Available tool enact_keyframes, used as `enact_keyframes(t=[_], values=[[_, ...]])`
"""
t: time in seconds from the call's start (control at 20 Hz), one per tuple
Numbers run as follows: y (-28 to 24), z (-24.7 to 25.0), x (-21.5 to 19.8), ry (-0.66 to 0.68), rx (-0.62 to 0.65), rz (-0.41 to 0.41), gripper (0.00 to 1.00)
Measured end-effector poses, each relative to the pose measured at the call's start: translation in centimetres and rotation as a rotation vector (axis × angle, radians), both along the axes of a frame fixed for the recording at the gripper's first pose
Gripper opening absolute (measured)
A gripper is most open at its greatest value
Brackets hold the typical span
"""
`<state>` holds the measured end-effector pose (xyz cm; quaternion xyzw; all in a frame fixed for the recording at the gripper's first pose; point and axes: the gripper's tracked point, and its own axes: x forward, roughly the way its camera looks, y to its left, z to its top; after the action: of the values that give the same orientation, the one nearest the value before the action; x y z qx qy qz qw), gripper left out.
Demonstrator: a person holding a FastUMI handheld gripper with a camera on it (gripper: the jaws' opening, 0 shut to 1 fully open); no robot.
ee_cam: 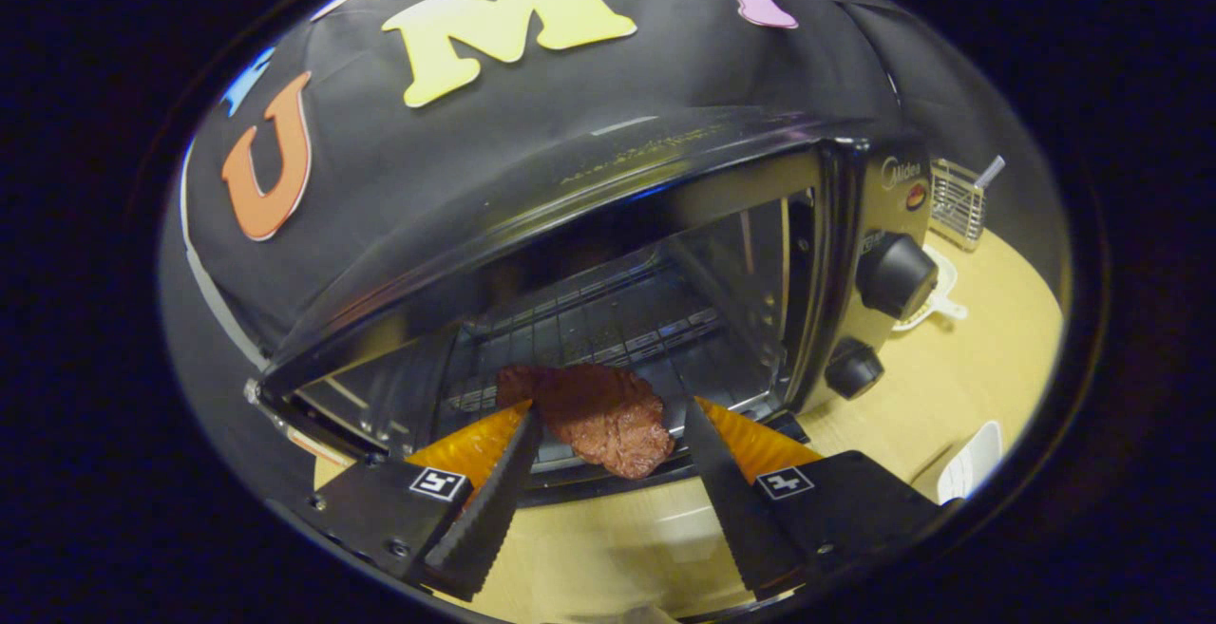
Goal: Open the toaster oven, put the food inside, and close the toaster oven door.
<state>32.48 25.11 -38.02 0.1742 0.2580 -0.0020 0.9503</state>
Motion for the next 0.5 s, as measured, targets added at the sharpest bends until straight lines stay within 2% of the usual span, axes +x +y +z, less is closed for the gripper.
enact_keyframes(t=[0.25, 0.5], values=[[-0.1, 2.7, -3.9, -0.031, -0.112, 0.119, 0.96], [-2.0, 4.7, -9.0, -0.019, -0.176, 0.199, 0.97]])
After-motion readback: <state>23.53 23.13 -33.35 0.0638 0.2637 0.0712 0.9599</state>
